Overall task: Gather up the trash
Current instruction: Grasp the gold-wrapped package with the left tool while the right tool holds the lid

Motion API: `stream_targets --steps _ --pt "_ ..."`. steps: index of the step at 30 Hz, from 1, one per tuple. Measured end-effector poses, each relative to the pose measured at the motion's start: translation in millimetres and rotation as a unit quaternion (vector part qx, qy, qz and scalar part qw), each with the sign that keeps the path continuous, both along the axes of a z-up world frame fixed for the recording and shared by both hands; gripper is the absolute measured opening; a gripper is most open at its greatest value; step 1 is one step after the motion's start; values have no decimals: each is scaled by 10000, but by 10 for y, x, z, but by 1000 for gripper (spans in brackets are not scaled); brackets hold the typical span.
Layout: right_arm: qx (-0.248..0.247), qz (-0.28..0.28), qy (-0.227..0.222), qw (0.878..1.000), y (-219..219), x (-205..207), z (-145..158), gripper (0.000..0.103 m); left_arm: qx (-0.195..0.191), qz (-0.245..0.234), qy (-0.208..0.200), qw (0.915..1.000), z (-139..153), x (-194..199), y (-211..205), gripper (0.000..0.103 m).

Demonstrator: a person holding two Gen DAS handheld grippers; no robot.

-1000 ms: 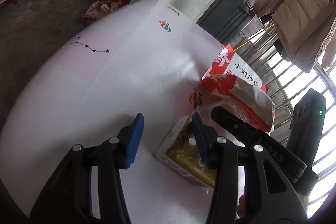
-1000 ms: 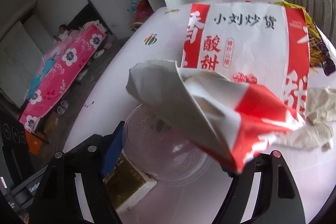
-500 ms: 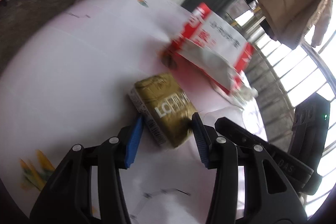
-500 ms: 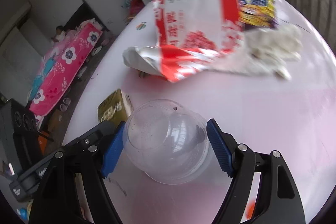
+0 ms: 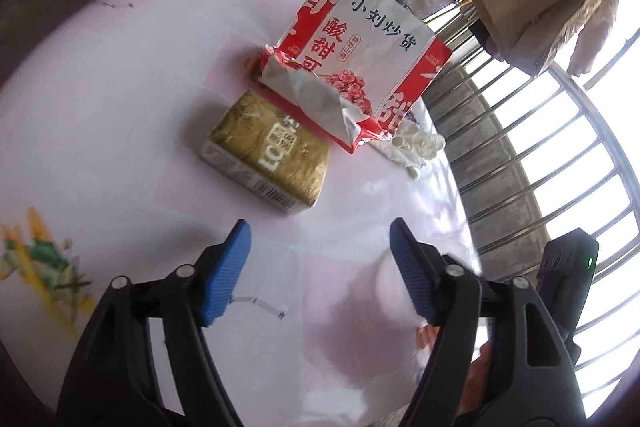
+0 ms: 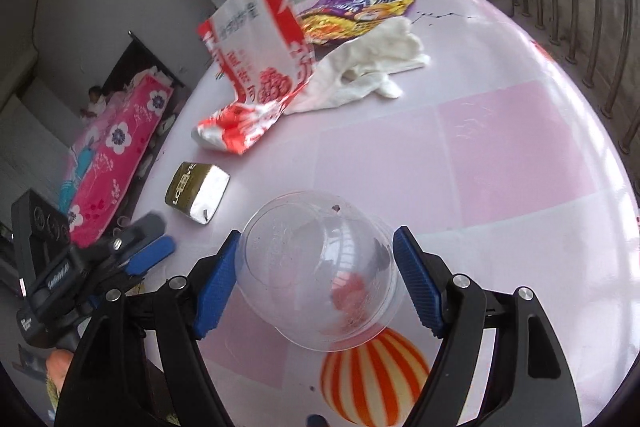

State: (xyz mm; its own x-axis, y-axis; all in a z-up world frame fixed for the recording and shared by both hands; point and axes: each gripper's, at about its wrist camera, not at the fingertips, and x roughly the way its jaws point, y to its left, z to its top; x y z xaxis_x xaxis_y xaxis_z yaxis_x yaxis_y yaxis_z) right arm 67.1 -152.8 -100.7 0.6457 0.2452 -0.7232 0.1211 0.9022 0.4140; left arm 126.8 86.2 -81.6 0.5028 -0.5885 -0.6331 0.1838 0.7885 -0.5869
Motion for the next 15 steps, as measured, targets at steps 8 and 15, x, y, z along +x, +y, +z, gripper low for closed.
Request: stream_targets --steps 8,15 --pt "44 -113 -54 9999 -159 17 -6 76 114 444 176 9988 -24 135 109 75" --pt "88 -234 -129 9996 -264 -17 -15 76 192 1132 264 9930 -73 664 169 75"
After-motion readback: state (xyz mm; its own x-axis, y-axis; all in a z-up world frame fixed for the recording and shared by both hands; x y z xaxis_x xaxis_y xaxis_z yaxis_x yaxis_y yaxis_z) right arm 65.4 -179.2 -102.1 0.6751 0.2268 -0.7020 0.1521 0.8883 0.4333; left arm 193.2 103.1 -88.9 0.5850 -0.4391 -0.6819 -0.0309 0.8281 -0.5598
